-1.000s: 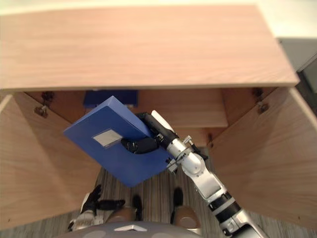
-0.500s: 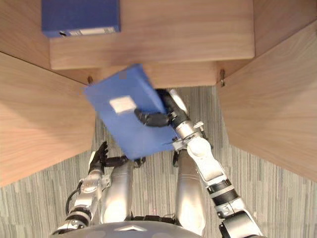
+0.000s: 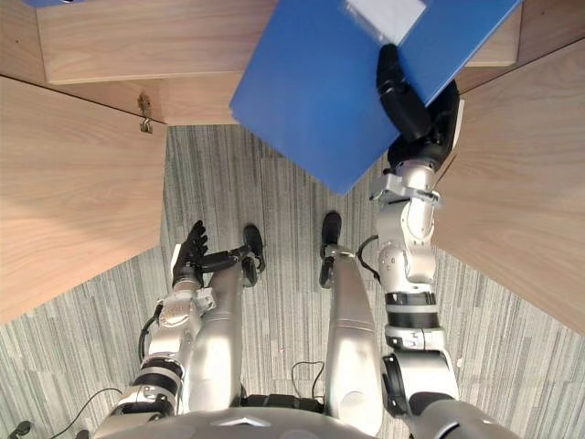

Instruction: Walk over to the cabinet, pick up the folder, carry it to the office cabinet, place the folder inside the office cabinet, then close the office cabinet door

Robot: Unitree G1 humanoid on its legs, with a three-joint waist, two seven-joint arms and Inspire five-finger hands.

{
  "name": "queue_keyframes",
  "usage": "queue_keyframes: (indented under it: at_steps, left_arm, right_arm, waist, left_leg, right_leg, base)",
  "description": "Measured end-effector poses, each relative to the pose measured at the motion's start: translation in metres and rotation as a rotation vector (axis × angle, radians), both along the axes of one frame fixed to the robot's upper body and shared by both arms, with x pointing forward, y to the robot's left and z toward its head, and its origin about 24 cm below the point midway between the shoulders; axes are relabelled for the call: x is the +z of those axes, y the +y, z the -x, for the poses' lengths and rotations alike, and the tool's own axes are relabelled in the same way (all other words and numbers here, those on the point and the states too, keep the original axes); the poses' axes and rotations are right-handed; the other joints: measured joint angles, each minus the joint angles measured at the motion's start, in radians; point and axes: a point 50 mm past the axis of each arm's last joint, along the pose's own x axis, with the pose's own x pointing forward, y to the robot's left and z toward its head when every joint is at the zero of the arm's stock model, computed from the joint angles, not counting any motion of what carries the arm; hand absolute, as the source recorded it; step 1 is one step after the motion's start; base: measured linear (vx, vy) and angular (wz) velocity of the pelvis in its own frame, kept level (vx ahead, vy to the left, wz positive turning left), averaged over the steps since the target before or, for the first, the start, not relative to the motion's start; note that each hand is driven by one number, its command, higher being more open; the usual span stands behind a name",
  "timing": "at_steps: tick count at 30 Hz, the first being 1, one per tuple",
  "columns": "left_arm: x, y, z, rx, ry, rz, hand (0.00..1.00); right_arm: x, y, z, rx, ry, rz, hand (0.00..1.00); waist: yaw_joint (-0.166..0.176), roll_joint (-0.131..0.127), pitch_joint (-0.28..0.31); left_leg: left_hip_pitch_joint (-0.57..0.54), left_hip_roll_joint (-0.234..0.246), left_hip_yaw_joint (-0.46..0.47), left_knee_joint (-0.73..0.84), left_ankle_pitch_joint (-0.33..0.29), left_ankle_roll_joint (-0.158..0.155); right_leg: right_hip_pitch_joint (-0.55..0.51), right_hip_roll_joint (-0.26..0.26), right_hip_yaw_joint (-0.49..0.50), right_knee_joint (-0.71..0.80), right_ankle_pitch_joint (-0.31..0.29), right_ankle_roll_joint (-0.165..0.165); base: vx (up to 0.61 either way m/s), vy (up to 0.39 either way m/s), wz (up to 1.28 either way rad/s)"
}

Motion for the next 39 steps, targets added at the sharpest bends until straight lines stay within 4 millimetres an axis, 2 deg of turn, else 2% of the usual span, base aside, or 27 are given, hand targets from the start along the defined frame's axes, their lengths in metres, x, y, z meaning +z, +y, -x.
queue_keyframes:
  at_steps: [11, 12, 17, 22, 34, 39]
  left_arm:
    - [-0.001, -0.01, -0.001, 0.052, 0.009, 0.042, 1.0]
    - [-0.001, -0.01, -0.001, 0.06, 0.011, 0.045, 1.0]
    - [-0.001, -0.014, -0.002, 0.087, 0.019, 0.067, 1.0]
    - [-0.008, -0.021, 0.001, 0.092, 0.055, 0.081, 1.0]
    - [-0.007, -0.027, 0.0, 0.082, 0.061, 0.068, 1.0]
    - [-0.008, -0.027, 0.0, 0.083, 0.073, 0.068, 1.0]
  right_arm:
    - [0.031, -0.001, -0.033, 0.023, 0.026, -0.3, 0.0]
    - [0.034, 0.0, -0.036, 0.027, 0.033, -0.322, 1.0]
    - [0.044, 0.005, -0.046, 0.058, 0.06, -0.447, 1.0]
    - [0.038, 0.005, -0.047, 0.047, 0.072, -0.579, 1.0]
    - [0.039, 0.015, -0.044, 0.054, 0.042, -0.627, 1.0]
    - [0.034, 0.022, -0.045, 0.079, 0.057, -0.668, 1.0]
  waist:
    - [0.002, 0.0, -0.004]
    - [0.001, 0.0, -0.005]
    - [-0.001, 0.0, -0.006]
    - [0.0, 0.002, -0.02]
    - [0.001, 0.002, -0.029]
    - [0.0, 0.002, -0.041]
  left_leg:
    - [-0.001, -0.012, -0.001, -0.027, 0.009, 0.0]
    - [0.0, -0.013, -0.001, -0.032, 0.011, -0.001]
    - [0.011, -0.026, -0.008, -0.063, 0.036, -0.003]
    - [0.024, -0.032, -0.025, -0.08, 0.044, -0.006]
    - [0.034, -0.045, -0.025, -0.104, 0.059, -0.006]
    - [0.036, -0.045, -0.024, -0.105, 0.059, -0.007]
  right_leg:
    - [0.0, -0.012, -0.007, -0.019, 0.001, 0.0]
    - [0.001, -0.013, -0.008, -0.021, 0.001, 0.0]
    - [0.011, -0.025, -0.021, -0.032, 0.003, -0.001]
    - [0.037, -0.03, -0.04, -0.047, 0.004, -0.003]
    - [0.042, -0.042, -0.043, -0.052, 0.006, -0.002]
    - [0.044, -0.042, -0.044, -0.053, 0.006, -0.003]
  base:
    - [0.01, 0.009, 0.02]
    - [0.0, 0.0, 0.0]
    - [0.01, -0.001, 0.12]
    - [0.0, 0.001, 0.12]
    - [0.0, 0.004, 0.02]
    - [0.0, 0.0, 0.0]
